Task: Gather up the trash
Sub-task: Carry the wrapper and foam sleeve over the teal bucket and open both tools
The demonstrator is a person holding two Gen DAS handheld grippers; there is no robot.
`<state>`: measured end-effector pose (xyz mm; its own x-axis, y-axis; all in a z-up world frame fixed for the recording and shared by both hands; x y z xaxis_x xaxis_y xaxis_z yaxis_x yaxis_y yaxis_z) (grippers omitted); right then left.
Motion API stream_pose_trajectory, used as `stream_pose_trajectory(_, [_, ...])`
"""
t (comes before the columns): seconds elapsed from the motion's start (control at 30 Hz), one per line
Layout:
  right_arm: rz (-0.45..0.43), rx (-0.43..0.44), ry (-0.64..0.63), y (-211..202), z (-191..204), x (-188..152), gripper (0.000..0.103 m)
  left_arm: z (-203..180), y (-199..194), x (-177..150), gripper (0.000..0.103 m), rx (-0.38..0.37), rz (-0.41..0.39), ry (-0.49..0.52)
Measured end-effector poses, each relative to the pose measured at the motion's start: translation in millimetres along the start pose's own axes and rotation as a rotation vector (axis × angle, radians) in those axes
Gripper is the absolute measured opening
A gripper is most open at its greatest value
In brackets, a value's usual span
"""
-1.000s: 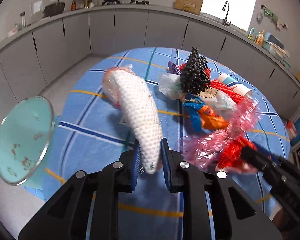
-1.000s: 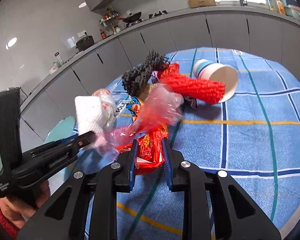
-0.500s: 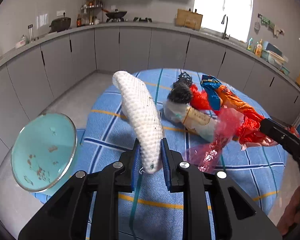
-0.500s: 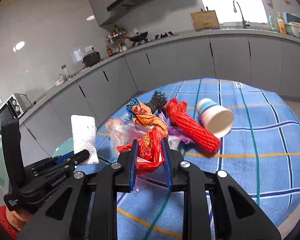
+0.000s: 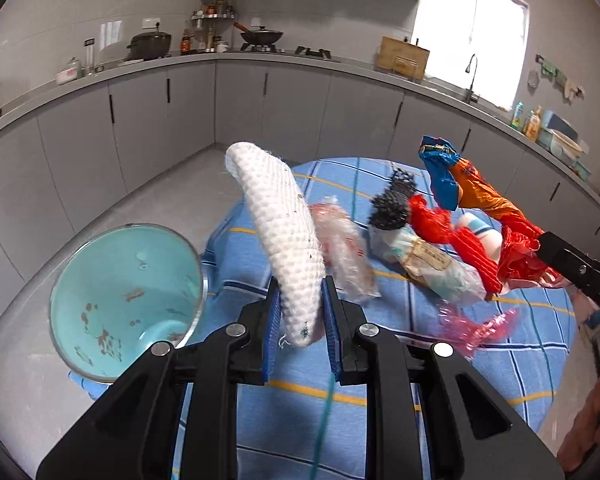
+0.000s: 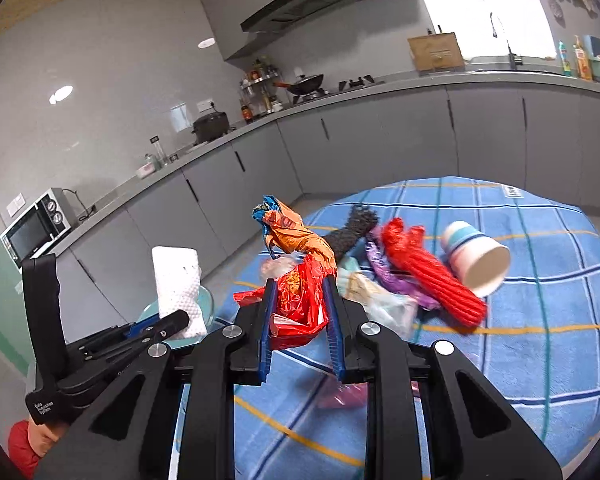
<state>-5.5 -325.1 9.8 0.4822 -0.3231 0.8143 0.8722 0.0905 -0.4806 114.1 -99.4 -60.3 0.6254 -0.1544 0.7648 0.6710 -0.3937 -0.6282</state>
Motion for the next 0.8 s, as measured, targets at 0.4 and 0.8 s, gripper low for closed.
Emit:
stream_pose_trajectory(0.4, [0.089, 0.113, -0.054, 56.6, 58.5, -9.4, 0.024, 70.1, -6.5, -2.4, 0.021, 0.115, 0.004, -0.093])
stream_pose_trajectory(0.8, [0.163, 0.191, -0.121, 107.7, 121.5, -21.0, 0.024, 142.5, -8.0, -7.9, 0.021, 0.231, 0.028, -0.182])
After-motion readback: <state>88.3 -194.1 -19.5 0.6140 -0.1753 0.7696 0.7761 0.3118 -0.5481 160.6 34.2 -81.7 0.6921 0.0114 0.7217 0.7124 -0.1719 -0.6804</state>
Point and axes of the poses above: each gripper's, at about its wrist camera, not at the fingertips, and y roughly the way its jaws point, z to its left, x to its top, the point moved 1 cm from there along y, roughly the way its jaws point, and after that the axes turned 1 degree about -y, right-handed, at the moved point
